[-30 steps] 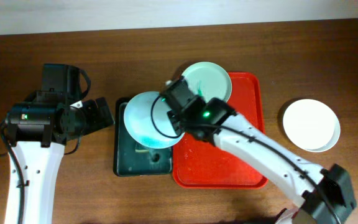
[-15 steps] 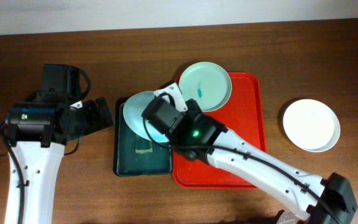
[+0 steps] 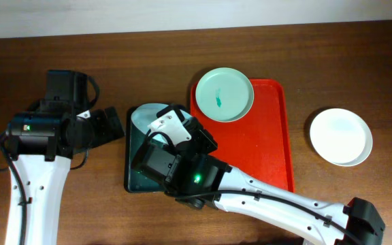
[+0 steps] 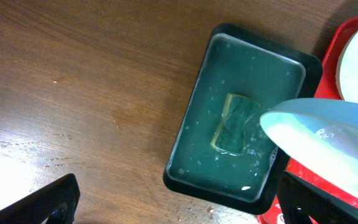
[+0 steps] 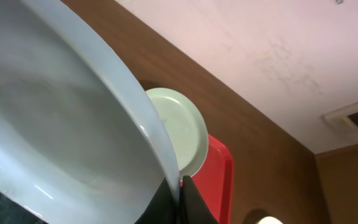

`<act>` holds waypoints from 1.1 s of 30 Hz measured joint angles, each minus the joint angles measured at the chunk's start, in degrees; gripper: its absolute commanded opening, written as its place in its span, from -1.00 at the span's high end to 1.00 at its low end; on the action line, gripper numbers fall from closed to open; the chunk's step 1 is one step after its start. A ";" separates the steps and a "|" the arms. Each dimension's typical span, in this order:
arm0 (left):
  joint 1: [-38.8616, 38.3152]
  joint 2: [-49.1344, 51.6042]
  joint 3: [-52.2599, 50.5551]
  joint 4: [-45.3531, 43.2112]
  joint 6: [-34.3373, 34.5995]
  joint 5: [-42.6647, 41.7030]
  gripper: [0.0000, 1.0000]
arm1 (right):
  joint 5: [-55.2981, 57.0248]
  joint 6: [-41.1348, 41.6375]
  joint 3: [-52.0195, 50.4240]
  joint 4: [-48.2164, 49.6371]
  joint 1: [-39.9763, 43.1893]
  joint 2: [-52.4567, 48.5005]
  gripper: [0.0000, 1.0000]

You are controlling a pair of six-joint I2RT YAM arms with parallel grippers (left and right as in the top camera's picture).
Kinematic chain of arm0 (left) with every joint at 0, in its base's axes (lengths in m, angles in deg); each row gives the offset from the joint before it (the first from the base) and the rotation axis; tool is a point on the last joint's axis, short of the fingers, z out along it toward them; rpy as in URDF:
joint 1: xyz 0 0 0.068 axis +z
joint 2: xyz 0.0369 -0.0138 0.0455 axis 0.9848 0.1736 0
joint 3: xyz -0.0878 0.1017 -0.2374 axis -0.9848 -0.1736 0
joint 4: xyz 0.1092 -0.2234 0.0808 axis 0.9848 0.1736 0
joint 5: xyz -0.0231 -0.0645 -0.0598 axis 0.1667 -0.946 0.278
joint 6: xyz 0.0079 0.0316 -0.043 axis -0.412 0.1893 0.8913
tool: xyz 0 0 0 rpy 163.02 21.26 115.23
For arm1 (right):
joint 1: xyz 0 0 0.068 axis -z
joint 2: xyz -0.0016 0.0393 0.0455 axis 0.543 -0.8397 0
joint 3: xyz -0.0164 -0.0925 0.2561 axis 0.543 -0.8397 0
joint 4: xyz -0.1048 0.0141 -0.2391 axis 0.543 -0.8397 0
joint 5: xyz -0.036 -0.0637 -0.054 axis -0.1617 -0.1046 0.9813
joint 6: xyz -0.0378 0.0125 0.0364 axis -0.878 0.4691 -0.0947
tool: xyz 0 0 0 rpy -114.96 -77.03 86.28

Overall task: Clean dirty plates on tray and stack at the side
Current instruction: 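Lift the cleaned plate with the right gripper and tilt it over the black tray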

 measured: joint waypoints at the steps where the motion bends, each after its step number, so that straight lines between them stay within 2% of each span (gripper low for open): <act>1: 0.00 0.00 0.00 0.00 0.00 0.00 -0.99 | 0.35 -0.02 0.00 0.00 -0.02 0.00 0.92; 29: 0.00 0.00 0.00 0.00 0.00 0.00 -0.99 | 1.57 0.00 0.00 0.00 -0.02 0.02 0.92; 33: 0.00 0.00 0.00 0.00 0.00 0.00 -0.99 | -1.55 1.25 0.00 -0.44 0.57 0.02 0.92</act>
